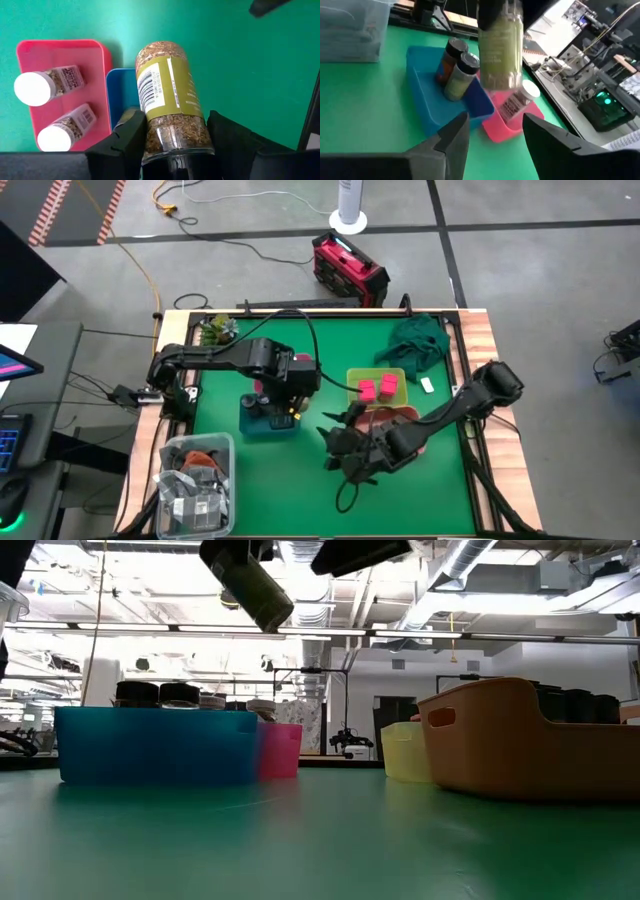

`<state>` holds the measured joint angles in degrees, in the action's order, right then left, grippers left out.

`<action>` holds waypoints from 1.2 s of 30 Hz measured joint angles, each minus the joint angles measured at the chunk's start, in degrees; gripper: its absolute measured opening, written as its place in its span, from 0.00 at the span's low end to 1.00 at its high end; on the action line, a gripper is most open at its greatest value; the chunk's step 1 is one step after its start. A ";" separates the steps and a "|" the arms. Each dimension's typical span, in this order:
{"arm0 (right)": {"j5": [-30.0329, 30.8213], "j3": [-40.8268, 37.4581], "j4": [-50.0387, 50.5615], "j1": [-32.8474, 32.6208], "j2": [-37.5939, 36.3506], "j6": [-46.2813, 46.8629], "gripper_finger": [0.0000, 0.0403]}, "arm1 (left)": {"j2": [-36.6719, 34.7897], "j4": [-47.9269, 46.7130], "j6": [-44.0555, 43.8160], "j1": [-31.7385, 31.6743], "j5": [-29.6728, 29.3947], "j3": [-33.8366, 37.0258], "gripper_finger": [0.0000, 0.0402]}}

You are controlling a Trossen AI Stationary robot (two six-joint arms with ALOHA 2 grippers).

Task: Sort spices by type
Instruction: Put the black seasoning bottle into the blue bin

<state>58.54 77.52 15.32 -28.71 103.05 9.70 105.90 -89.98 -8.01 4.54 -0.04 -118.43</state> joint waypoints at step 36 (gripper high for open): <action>-17.40 -14.16 -48.50 7.17 0.39 -23.79 0.59 | -6.53 6.86 -10.63 -0.87 6.33 11.47 0.47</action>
<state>41.15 63.35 -33.19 -21.54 103.44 -14.09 99.37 -83.12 -18.64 3.66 6.29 -106.96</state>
